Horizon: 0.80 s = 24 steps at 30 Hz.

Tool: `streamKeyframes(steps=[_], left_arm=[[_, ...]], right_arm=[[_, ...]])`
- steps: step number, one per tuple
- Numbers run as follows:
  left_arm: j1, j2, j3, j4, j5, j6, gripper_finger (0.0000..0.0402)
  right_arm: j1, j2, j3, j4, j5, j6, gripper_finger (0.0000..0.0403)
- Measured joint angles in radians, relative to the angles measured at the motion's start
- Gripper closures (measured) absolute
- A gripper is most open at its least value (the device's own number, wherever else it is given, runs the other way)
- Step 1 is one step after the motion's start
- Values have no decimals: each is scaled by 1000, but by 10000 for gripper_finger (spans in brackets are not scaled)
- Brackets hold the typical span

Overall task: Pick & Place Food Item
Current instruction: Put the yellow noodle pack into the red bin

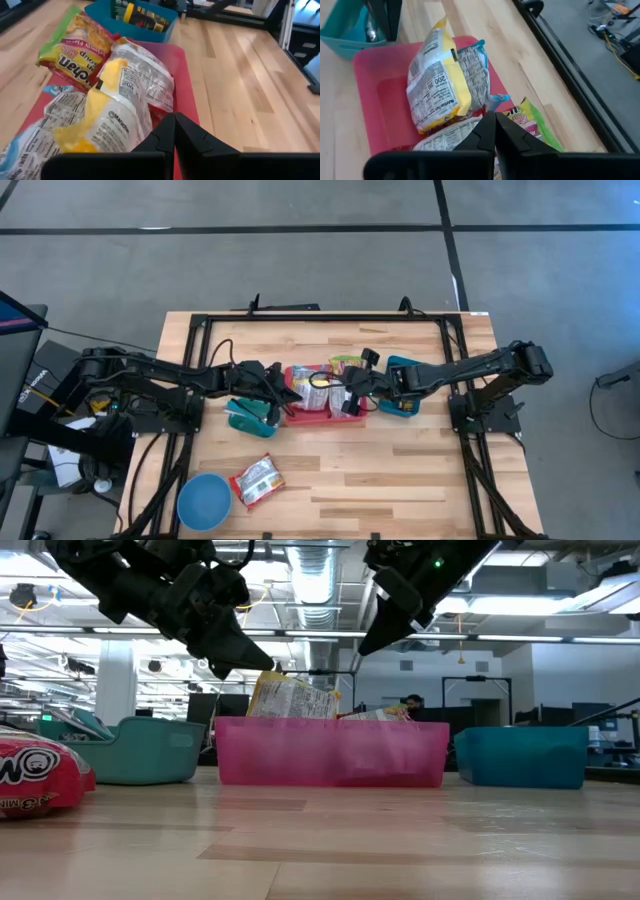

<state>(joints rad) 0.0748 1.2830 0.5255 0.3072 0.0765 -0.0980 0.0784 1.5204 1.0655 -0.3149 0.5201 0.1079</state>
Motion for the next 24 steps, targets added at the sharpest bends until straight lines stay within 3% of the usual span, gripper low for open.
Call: streamKeyframes(steps=[24], left_arm=[[123, 125, 1, 93, -61, -42, 401]], right_arm=[[0, 3, -8, 34, 96, 24, 403]])
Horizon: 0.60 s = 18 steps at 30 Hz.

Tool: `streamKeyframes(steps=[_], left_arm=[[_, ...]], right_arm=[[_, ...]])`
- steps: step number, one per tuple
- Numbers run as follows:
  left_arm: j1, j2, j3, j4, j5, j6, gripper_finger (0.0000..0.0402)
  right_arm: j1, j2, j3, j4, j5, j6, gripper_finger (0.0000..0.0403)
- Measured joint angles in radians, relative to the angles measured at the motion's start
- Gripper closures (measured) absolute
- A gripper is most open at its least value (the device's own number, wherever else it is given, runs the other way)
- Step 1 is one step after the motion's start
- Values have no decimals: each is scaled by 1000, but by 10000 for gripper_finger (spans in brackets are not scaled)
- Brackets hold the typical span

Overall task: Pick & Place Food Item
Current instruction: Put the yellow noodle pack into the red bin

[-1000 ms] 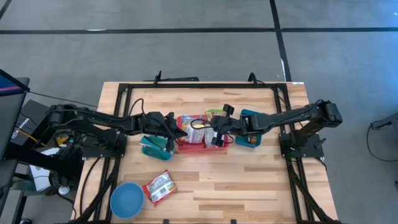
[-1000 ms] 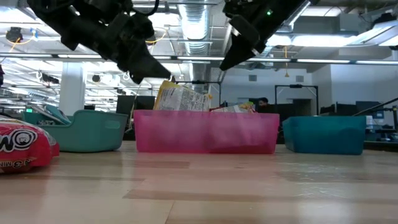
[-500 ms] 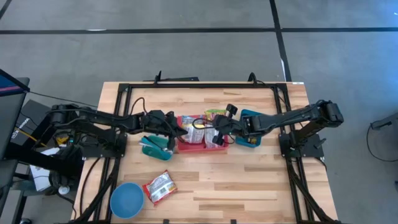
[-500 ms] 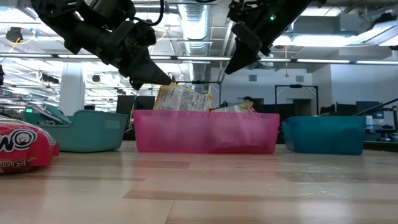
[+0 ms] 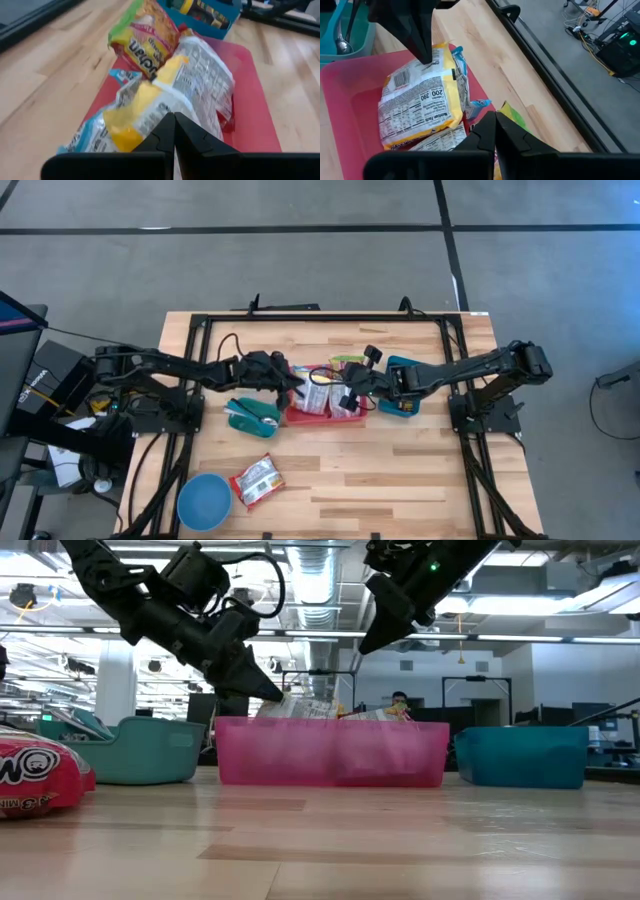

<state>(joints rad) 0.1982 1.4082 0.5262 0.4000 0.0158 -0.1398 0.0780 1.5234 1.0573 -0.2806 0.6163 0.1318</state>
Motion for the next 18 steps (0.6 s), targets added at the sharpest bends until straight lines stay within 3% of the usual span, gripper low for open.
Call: streamKeyframes(steps=[7, 18], left_arm=[[6, -1, 0, -28, -83, -30, 401], [6, -1, 0, -37, -103, -103, 401]], right_arm=[[0, 0, 0, 0, 1, 0, 403], [0, 0, 0, 0, -1, 0, 403]])
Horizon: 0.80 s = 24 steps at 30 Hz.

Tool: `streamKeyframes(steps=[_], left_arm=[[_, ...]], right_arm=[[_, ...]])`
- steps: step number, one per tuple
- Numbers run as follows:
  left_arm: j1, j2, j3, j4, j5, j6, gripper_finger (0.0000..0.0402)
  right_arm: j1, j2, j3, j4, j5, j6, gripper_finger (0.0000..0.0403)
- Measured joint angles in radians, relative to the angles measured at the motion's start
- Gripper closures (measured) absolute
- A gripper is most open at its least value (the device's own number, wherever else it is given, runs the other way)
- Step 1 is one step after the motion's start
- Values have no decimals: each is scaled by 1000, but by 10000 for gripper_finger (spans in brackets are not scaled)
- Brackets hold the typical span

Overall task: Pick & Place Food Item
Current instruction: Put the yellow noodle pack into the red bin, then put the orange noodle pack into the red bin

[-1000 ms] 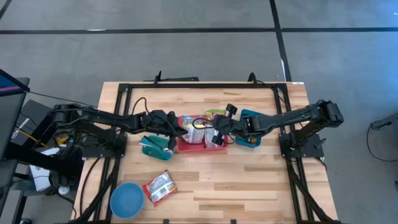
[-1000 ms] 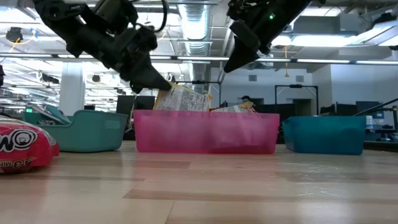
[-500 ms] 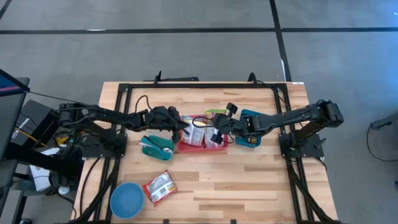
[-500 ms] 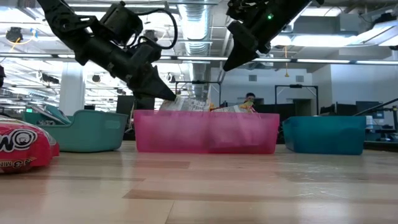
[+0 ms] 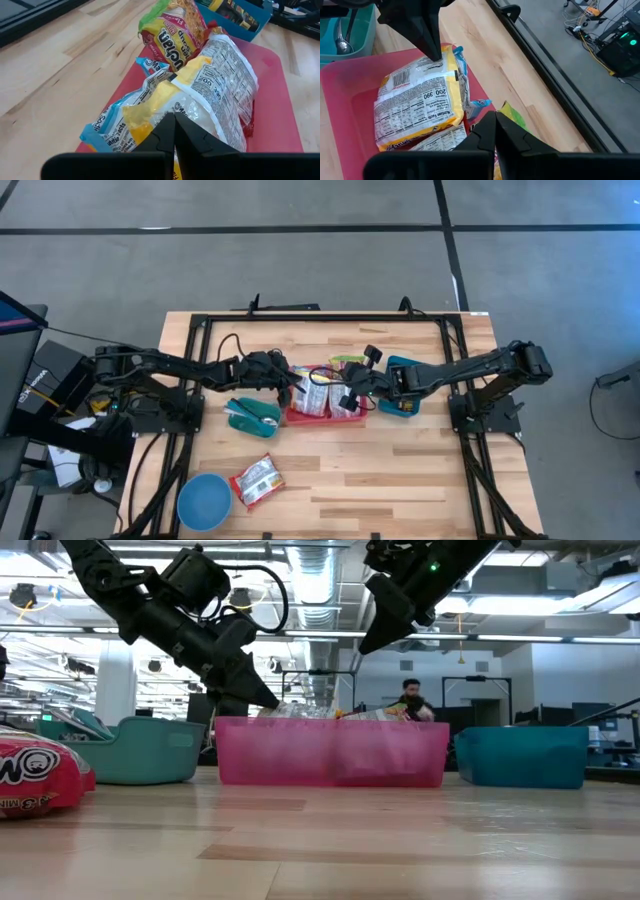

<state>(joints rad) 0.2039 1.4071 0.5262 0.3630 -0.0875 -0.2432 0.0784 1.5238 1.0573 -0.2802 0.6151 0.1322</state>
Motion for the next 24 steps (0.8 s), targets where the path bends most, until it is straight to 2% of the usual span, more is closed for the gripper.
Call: streamKeyframes(steps=[10, 15, 19, 24], left_arm=[[0, -4, 0, 1, 19, -2, 401], [0, -89, -1, -16, 51, -2, 401], [-9, -186, -1, -42, 119, -2, 401], [-78, -288, 0, -40, 194, 5, 401]], right_arm=[[0, 0, 0, 0, 0, 0, 403], [0, 0, 0, 0, -1, 0, 403], [-1, 0, 0, -2, -5, 0, 403], [-1, 0, 0, -3, -5, 0, 403]])
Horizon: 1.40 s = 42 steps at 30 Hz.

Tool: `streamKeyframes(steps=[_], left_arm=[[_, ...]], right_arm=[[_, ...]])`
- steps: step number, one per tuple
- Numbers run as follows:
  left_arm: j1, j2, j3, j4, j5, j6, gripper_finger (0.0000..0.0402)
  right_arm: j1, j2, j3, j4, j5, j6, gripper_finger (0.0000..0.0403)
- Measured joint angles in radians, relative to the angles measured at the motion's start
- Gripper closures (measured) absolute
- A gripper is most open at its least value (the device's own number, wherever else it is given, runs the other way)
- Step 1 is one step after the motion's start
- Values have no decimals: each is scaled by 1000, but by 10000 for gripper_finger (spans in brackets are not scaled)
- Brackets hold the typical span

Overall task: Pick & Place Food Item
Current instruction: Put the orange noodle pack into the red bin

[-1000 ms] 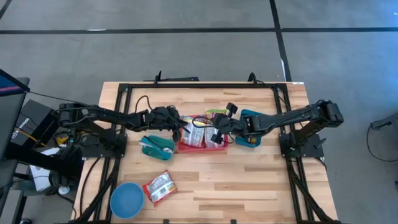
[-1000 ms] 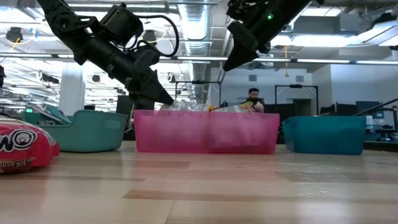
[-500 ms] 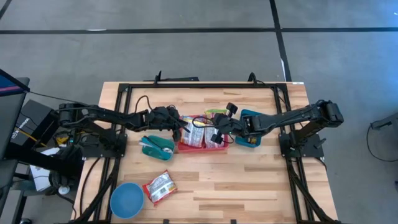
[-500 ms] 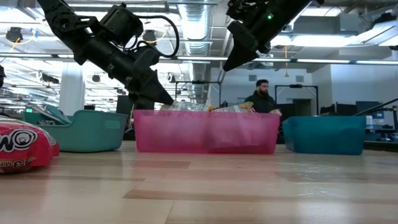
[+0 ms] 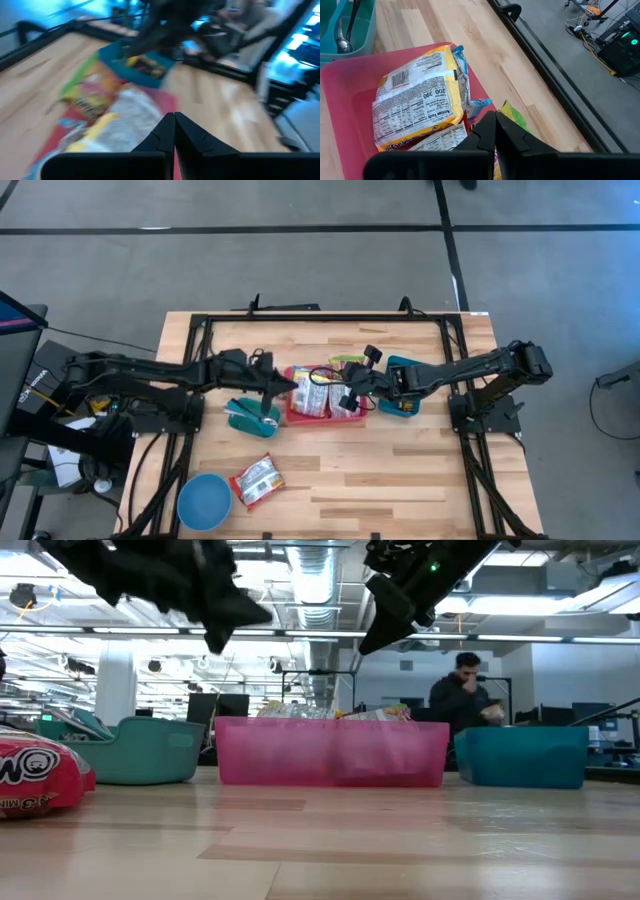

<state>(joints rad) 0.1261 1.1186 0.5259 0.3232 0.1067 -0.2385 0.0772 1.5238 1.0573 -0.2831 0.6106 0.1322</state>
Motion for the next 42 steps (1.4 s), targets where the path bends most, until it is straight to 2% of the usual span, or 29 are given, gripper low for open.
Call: streamKeyframes(steps=[6, 15, 26, 30, 36, 38, 42], left_arm=[[-135, -81, 0, -2, 45, 70, 400], [-310, -141, 0, -1, 193, 84, 398], [-494, -144, 0, -5, 196, 85, 399], [-551, -144, 0, -36, 118, 51, 399], [-617, -144, 0, -240, -164, -106, 401], [-619, -144, 0, -318, -202, -191, 401], [-619, -144, 0, -461, -209, -342, 401]], right_arm=[[0, 0, 0, 0, 0, 0, 403], [-1, 0, 0, 0, 0, 0, 403], [-1, 0, 0, 1, 0, -1, 403], [-1, 0, 0, 1, 0, -1, 403], [-1, 0, 0, 1, 0, 0, 403], [-1, 0, 0, 1, 0, 0, 403], [-1, 0, 0, 1, 0, 0, 403]])
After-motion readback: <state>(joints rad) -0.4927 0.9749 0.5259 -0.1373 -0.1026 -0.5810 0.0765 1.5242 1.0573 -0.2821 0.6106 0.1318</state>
